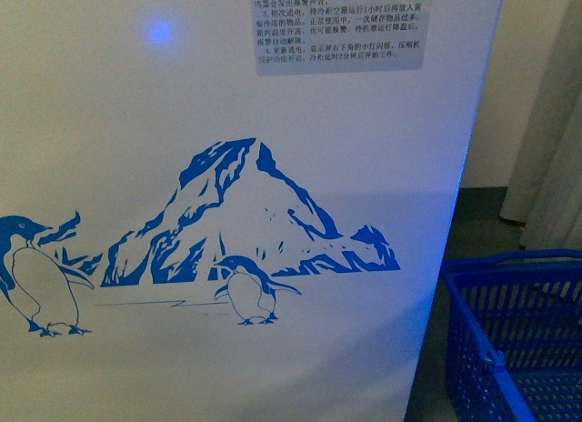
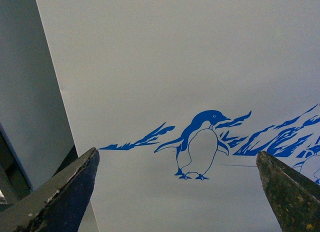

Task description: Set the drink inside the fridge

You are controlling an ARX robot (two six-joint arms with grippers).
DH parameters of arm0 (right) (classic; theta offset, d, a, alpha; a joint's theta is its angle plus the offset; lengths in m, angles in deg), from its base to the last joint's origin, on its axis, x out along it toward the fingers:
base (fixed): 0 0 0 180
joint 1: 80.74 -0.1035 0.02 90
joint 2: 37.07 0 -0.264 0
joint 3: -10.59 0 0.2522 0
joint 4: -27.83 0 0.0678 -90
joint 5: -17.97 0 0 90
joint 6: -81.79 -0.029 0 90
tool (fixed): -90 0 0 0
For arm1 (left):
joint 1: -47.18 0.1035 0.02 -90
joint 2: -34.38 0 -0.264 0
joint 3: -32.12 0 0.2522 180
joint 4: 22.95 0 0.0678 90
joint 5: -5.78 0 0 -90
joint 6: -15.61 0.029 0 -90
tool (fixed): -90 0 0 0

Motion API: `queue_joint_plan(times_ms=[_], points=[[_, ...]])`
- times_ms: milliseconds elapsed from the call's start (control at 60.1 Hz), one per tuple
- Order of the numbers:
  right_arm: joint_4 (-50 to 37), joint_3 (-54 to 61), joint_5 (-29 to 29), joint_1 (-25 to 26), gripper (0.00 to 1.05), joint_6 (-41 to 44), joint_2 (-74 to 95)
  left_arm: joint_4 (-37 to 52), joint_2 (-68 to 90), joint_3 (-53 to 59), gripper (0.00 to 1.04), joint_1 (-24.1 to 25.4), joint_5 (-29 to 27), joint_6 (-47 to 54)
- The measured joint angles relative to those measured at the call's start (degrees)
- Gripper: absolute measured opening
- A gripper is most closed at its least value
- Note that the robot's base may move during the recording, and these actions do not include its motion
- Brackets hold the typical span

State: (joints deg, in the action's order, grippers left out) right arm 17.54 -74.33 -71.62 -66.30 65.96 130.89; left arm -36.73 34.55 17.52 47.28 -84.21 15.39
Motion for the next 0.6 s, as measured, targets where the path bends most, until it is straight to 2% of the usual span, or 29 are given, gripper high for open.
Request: queue_joint_plan(times_ms=[83,216,432,599], points=[[-0.5,3.2,-2.6,-0.2,0.37,0.7,-3.4,0.0,0.0,0.0,0.97,0.0,0.0,0.0],[-2.4,8.4,-3.2,-0.9,0.37,3.5,-10.4,0.0,0.0,0.0,0.97,0.0,0.0,0.0],[-6.0,19.8,-4.5,-0.6,0.36,10.7,-39.5,0.0,0.0,0.0,0.97,0.0,0.0,0.0],[-4.2,25.0,-6.7,-0.7,0.36,12.8,-57.7,0.0,0.0,0.0,0.97,0.0,0.0,0.0]])
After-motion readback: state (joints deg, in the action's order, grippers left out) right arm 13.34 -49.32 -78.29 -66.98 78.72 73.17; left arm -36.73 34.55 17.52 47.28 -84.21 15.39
